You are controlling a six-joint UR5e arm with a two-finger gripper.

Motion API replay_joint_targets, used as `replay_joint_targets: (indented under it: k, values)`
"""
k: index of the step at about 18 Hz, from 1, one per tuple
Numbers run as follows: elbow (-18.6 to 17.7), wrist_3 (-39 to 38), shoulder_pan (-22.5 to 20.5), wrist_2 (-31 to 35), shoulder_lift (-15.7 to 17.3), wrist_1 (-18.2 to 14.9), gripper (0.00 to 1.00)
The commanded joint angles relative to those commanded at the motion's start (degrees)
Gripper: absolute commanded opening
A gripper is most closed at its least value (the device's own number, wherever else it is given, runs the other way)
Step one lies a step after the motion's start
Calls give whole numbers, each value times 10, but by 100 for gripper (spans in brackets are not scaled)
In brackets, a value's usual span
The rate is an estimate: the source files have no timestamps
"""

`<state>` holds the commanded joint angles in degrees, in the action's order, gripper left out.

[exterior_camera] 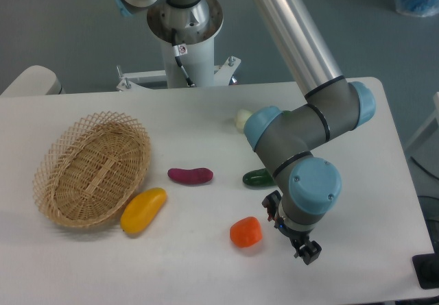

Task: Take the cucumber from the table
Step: 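Move the gripper over the small green cucumber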

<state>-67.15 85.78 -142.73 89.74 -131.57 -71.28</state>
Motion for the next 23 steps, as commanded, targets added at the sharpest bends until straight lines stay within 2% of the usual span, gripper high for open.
replay_joint_targets:
  k: [10, 21, 23]
  values:
    - [-6, -4, 2, 2, 3, -3, 100]
    - [-133, -9, 18, -3, 76, 4, 100]
    - [-155, -9, 23, -4, 86, 18, 100]
